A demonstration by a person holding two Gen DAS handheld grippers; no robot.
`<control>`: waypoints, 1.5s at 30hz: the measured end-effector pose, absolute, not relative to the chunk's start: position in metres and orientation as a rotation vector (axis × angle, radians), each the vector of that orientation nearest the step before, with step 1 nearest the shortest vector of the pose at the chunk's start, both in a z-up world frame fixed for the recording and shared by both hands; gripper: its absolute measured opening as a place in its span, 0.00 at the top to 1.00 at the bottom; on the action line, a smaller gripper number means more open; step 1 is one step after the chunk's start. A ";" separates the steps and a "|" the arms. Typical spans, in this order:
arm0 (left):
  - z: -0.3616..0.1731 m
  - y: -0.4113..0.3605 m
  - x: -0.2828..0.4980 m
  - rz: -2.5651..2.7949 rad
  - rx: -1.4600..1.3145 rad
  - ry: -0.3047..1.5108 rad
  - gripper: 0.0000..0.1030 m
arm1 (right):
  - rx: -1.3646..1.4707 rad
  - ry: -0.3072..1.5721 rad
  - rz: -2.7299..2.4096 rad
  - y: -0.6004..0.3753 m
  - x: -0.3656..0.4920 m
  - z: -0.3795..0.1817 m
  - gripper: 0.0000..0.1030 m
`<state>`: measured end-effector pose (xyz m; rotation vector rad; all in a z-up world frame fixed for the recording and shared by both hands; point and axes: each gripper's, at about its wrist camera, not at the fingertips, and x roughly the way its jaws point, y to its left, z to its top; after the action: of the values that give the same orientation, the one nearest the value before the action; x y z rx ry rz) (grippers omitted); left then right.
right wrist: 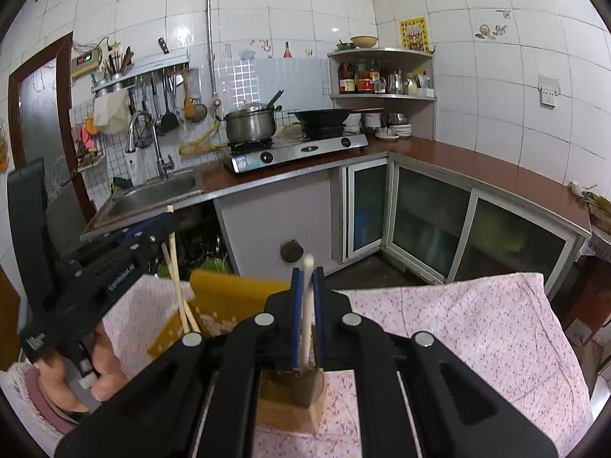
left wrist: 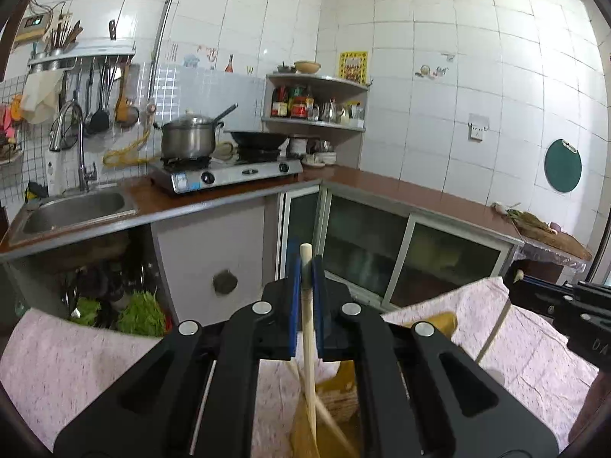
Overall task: Organize utensils
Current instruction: 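Open the left tool into the holder while the right tool releases its chopstick, then grasp a wooden chopstick with the left tool while the right tool grasps another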
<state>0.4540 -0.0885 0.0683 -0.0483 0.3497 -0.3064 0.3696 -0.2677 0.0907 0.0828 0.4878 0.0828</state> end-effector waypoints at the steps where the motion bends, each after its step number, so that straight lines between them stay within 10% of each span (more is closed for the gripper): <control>1: 0.066 -0.088 0.450 -0.302 -0.043 0.354 0.95 | 0.080 0.494 0.087 -0.267 0.369 0.088 0.94; 7: 0.061 -0.084 0.429 -0.286 -0.003 0.401 0.93 | 0.092 0.529 0.098 -0.268 0.367 0.074 0.93; 11: 0.071 -0.072 0.414 -0.269 -0.029 0.416 0.48 | 0.087 0.528 0.093 -0.269 0.357 0.081 0.93; 18: 0.088 -0.055 0.379 -0.240 -0.032 0.455 0.17 | 0.080 0.562 0.055 -0.277 0.331 0.087 0.92; 21: 0.083 -0.047 0.361 -0.204 -0.022 0.496 0.11 | 0.084 0.606 0.033 -0.281 0.319 0.073 0.64; 37: -0.037 -0.036 0.342 -0.113 -0.017 0.957 0.05 | 0.142 0.971 -0.027 -0.290 0.299 -0.056 0.57; 45: -0.070 -0.049 0.352 -0.112 -0.057 1.111 0.23 | 0.174 1.043 -0.026 -0.293 0.299 -0.065 0.66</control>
<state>0.3520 -0.0492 -0.0695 -0.0573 1.1107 -0.1117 0.2994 -0.2935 -0.0653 0.1742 1.0433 -0.0262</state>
